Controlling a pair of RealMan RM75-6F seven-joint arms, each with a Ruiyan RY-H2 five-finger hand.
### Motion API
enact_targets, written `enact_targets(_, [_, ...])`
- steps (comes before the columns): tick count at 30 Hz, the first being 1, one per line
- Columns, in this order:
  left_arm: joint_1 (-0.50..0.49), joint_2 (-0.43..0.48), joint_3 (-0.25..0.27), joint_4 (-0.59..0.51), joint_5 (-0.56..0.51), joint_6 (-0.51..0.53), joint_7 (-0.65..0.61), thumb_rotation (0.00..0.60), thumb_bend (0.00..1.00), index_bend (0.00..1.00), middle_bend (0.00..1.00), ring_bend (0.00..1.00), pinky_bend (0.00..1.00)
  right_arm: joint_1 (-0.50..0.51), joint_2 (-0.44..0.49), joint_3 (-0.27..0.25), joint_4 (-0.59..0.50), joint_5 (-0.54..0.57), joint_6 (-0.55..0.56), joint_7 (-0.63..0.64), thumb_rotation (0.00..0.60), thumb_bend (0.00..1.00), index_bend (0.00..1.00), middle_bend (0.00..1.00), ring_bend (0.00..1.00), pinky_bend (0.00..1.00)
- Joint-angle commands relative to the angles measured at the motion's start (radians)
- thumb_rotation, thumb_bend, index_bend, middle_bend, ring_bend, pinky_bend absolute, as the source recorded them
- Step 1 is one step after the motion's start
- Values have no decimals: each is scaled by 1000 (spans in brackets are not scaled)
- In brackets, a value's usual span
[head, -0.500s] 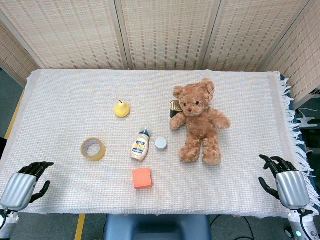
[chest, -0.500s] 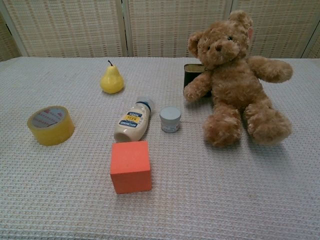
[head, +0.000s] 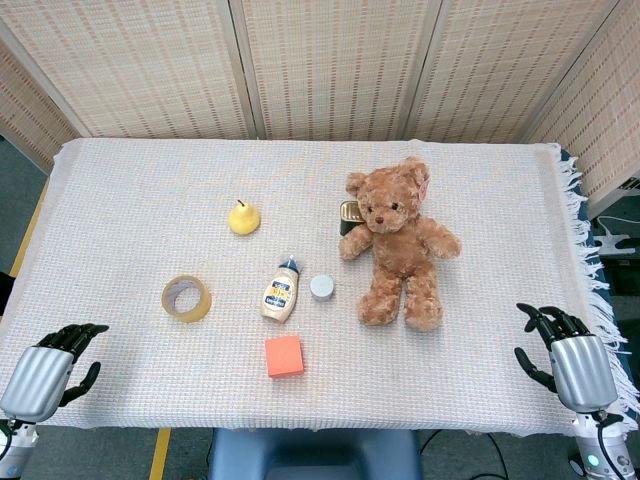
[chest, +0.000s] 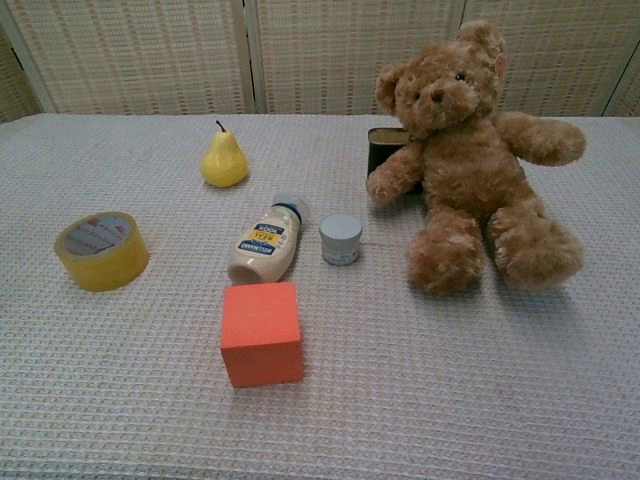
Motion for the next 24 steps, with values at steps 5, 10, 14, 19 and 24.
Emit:
enact_targets(5, [-3,6,-2,-2,-9,-8,-17,600,419,241,282,253,428,108,-84,86,125,15,-56,45,600,182,243,465,252,384])
enact_targets(10, [-2,4,0,-4,-4,-3,-8,600,419,241,285,252,427,176,-149,139,219,14,-58,0,600,152,244,430,224,364])
enact_targets(14, [-6,2,0,-5,-11,-18,5,600,419,241,286,253,427,231,-191,164,285,40,-109,-41,600,138,235,395,207,351])
enact_targets(19, [-6,3,0,-10,-16,-22,9,600,419,241,287,255,427,294,-246,184,358,92,-193,-69,600,133,189,333,169,317])
enact_targets(24, [-7,4,-2,-10,-23,-25,6,600,419,241,288,255,428,348,-306,197,443,122,-241,-104,600,124,195,333,169,315])
